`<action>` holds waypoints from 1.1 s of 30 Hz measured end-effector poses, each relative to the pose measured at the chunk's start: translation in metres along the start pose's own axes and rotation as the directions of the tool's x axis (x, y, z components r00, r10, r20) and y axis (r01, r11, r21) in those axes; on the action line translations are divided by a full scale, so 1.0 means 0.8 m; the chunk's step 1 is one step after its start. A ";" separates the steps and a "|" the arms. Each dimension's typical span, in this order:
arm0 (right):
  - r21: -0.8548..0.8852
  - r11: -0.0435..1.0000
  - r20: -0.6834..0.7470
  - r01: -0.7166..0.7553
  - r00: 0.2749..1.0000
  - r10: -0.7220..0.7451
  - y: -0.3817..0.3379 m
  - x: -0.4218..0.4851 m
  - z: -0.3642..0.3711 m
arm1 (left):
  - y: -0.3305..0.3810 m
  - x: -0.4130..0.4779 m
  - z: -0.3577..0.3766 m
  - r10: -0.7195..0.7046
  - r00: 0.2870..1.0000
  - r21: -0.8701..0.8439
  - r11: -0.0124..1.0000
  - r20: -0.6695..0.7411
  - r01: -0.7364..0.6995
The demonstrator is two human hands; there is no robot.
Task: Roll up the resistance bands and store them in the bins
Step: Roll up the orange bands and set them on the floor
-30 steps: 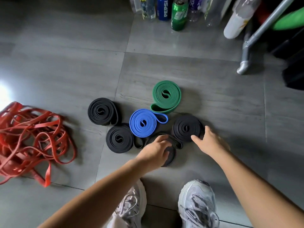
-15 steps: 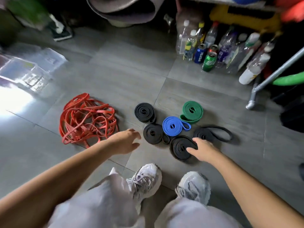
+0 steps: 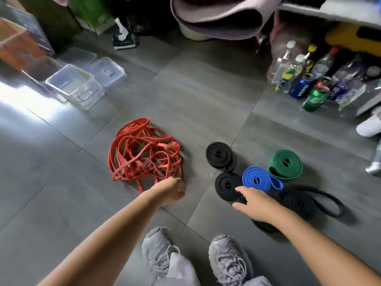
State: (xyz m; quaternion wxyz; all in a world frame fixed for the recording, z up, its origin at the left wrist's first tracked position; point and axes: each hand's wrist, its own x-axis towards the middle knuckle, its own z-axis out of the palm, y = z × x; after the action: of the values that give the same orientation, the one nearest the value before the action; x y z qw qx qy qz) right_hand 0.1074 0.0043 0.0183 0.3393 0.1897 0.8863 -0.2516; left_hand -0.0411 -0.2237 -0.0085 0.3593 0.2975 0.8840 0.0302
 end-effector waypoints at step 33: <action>0.007 0.985 0.190 0.171 0.967 -0.169 -0.030 0.099 0.091 | 0.045 0.012 0.119 0.328 0.926 -0.349 0.859 -0.188 -0.376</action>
State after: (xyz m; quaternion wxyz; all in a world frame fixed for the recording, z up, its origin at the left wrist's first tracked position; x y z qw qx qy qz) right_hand 0.0768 -0.0436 -0.0759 0.4005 0.0866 0.8641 -0.2923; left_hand 0.0339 -0.2043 -0.0750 0.3435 0.3767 0.8122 0.2836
